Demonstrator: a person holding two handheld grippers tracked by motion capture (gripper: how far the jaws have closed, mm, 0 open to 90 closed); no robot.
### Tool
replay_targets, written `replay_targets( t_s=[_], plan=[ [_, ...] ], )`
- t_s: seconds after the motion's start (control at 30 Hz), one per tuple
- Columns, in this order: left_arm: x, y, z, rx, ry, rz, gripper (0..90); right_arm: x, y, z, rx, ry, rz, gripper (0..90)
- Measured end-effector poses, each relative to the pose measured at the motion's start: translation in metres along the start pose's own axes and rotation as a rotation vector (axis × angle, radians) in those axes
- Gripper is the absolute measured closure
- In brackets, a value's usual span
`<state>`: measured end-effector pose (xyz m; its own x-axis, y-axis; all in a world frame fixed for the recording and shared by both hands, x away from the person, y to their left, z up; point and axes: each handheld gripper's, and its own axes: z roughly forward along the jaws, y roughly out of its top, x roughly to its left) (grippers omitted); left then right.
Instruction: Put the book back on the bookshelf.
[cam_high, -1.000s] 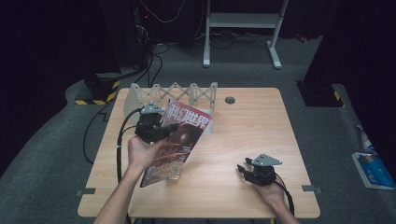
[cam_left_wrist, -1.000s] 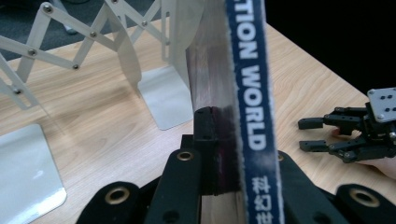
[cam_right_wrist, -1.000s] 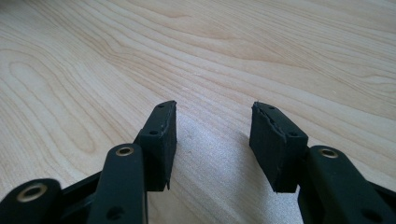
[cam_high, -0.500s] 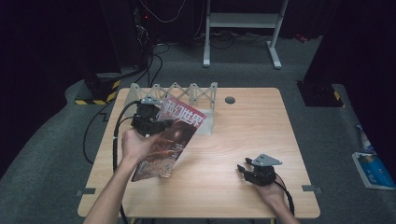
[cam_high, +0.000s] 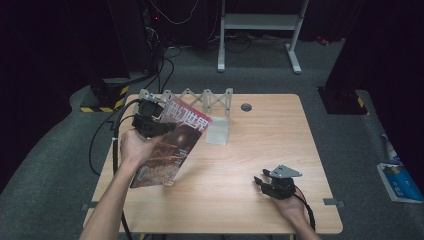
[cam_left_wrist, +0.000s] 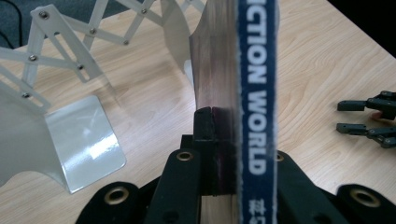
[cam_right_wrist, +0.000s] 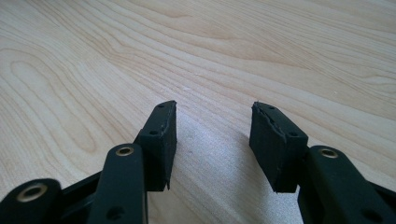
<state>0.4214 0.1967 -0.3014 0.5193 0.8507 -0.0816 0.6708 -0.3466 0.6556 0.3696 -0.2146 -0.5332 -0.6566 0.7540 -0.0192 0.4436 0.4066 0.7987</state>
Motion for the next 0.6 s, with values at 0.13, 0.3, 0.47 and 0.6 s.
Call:
replay_targets(
  t_s=[0.13, 0.3, 0.47, 0.6],
  plan=[
    [0.005, 0.002, 0.001, 0.026, 0.014, -0.009, 83.4, 0.0, 0.0, 0.0, 0.0, 0.001, 0.0, 51.1],
    [0.013, 0.005, 0.001, 0.057, 0.026, -0.019, 83.2, 0.0, 0.0, 0.0, 0.0, 0.001, -0.001, 51.1],
    [0.018, 0.007, 0.0, 0.069, 0.036, -0.035, 82.9, 0.0, 0.0, 0.0, 0.0, 0.001, -0.001, 51.2],
    [0.027, 0.011, 0.0, 0.094, 0.052, -0.044, 82.7, 0.0, 0.0, 0.0, 0.0, 0.0, -0.001, 51.2]
  ],
)
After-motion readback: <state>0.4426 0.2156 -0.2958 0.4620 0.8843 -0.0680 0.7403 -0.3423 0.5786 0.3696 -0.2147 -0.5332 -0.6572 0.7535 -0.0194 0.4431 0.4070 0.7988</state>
